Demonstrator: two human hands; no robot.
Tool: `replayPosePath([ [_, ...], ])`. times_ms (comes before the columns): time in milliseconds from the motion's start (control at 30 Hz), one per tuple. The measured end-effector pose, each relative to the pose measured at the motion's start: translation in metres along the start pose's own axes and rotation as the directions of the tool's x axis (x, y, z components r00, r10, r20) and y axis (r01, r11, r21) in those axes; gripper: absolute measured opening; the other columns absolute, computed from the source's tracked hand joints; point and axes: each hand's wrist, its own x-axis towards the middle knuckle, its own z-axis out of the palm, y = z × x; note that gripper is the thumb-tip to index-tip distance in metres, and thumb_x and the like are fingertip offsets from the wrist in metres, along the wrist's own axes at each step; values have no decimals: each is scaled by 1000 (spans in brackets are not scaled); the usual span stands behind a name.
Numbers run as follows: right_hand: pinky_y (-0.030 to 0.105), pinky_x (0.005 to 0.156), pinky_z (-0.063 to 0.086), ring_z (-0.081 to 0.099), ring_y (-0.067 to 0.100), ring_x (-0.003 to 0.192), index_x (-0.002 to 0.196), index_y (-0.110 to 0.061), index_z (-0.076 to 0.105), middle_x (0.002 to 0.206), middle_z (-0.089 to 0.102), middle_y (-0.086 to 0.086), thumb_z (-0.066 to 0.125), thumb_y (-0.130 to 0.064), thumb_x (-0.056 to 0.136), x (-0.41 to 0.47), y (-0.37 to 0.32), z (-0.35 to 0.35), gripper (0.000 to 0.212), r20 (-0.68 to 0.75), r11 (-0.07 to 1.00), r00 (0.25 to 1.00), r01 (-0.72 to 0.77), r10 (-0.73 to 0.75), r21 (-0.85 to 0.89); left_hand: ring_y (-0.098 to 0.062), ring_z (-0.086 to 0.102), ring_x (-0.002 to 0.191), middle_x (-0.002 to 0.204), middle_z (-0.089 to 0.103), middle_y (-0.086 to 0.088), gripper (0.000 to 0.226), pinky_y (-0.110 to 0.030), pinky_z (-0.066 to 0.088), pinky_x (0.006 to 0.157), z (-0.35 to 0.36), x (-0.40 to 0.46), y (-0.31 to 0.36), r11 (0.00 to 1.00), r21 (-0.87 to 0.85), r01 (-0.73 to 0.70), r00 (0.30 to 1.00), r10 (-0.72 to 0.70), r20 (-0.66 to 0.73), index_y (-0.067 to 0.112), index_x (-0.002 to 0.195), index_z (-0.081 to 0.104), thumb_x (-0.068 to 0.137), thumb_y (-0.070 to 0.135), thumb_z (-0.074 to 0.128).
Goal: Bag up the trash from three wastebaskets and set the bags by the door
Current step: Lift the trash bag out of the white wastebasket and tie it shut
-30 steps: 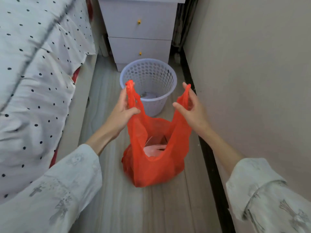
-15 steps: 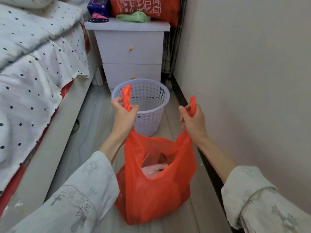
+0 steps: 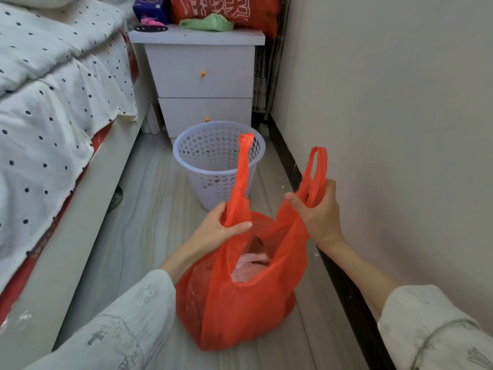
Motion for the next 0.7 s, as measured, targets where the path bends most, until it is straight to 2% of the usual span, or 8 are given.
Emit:
replayPosePath([
  [100, 39, 95, 49, 64, 12, 97, 94, -21, 40, 99, 63, -13, 76, -30, 73, 6, 7, 3, 43, -23, 997, 999, -32, 34, 74, -1, 58, 68, 81, 65, -2, 8, -27, 49, 71, -4, 8, -11, 998, -67, -9, 989, -1, -145, 12, 93, 62, 87, 14, 58],
  [200, 43, 106, 41, 54, 15, 117, 130, -15, 34, 125, 56, -4, 75, -43, 66, 9, 23, 7, 81, 101, 993, 990, -107, 101, 52, 2, 64, 63, 73, 72, 9, 24, -16, 53, 62, -7, 12, -11, 953, -304, 11, 973, -80, -214, 6, 101, 62, 95, 19, 42],
  [300, 39, 119, 21, 22, 9, 143, 149, -21, 0, 157, 20, -3, 75, -48, 66, 7, 39, 14, 115, 305, 985, 938, -171, 163, -1, -8, 68, 65, 70, 75, 2, 42, -19, 56, 64, -12, 8, -10, 897, -438, 64, 979, -142, -149, -2, 90, 65, 97, 26, 35],
  [433, 44, 118, 20, 17, 19, 145, 150, -19, -4, 158, 12, 0, 77, -55, 60, 22, 48, 26, 126, 188, 973, 955, -223, 229, -52, -15, 63, 48, 44, 60, 0, 39, -26, 55, 59, -19, 7, -10, 804, -594, 41, 964, -188, -187, 5, 71, 51, 98, 25, 33],
  [500, 47, 116, 20, 20, 29, 143, 150, -15, 2, 154, 24, 8, 77, -48, 66, 29, 52, 27, 117, 135, 939, 950, -245, 282, -241, -13, 53, 38, 37, 45, 4, 35, -30, 55, 62, -21, 9, -11, 775, -631, 25, 959, -197, -204, 11, 69, 42, 98, 25, 32],
  [600, 42, 106, 29, 37, 30, 128, 128, -12, 50, 125, 53, 14, 64, -43, 81, 26, 54, 31, 58, 230, 802, 924, -118, 304, -586, -8, 36, 31, 36, 35, 6, 33, -23, 53, 50, -21, 8, -13, 763, -645, 38, 952, -223, -208, 14, 69, 38, 98, 28, 32],
  [667, 37, 90, 36, 47, 25, 107, 101, -9, 63, 100, 58, 15, 54, -34, 90, 25, 61, 39, 28, 244, 872, 932, -129, 270, -471, -6, 32, 29, 36, 34, 7, 34, -19, 47, 44, -20, 9, -14, 766, -641, 36, 940, -243, -238, 15, 69, 37, 98, 30, 31],
  [700, 35, 81, 38, 51, 25, 93, 93, -9, 65, 88, 58, 12, 50, -30, 93, 22, 62, 43, 25, 225, 933, 932, -217, 286, -287, -6, 32, 28, 35, 35, 7, 34, -18, 46, 43, -20, 10, -15, 770, -637, 26, 933, -248, -261, 15, 69, 37, 98, 31, 31],
])
